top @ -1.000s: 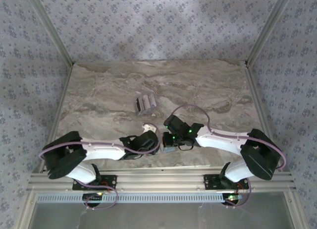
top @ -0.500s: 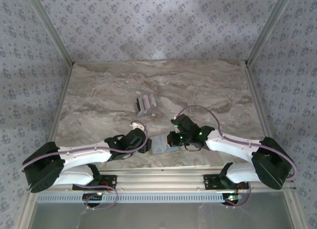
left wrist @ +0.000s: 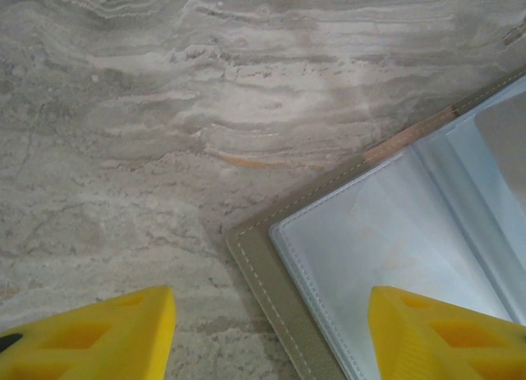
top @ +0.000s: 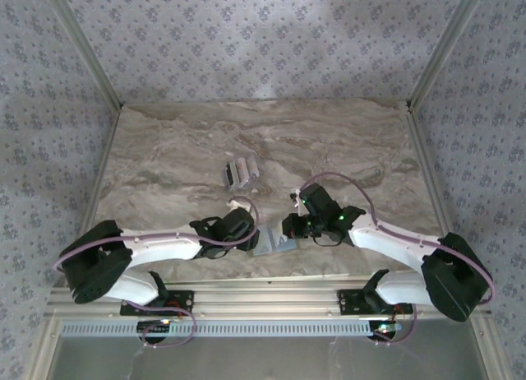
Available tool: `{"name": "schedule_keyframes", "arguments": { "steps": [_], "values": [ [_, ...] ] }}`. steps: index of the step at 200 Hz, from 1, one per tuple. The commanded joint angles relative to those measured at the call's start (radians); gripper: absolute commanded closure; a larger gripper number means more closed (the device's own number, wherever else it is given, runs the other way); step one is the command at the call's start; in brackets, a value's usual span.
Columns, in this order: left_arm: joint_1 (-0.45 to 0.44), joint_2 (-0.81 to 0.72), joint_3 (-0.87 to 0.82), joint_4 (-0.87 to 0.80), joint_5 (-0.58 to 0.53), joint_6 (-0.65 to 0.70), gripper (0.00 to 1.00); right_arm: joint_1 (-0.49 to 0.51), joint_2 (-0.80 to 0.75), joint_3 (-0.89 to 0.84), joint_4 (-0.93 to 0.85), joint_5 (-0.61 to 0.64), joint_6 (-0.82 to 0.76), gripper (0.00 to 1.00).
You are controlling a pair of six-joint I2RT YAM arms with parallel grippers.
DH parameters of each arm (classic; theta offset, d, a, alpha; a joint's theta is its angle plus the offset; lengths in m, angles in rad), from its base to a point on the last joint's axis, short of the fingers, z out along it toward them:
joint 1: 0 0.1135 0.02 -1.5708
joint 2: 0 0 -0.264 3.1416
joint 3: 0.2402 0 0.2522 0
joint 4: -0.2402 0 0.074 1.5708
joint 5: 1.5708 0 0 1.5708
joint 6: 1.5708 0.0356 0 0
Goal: Put the credit cards into the card holder
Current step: Insert the credit card into the card slot.
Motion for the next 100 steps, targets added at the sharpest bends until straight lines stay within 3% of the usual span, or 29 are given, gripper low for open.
{"name": "schedule_keyframes", "arguments": {
  "steps": [1,35,100],
  "values": [
    [-0.001,0.046,0.052,-0.016,-0.008,0.027,0.37,-0.019,0.016,-0.016,0.007,-0.049,-0.025,1.0],
    [-0.001,0.111,0.079,-0.02,-0.004,0.028,0.44,-0.035,0.026,-0.024,0.019,-0.078,-0.025,1.0],
    [-0.001,0.092,0.048,-0.037,-0.022,0.028,0.52,-0.064,0.044,-0.053,0.058,-0.146,-0.06,1.0]
  ]
}}
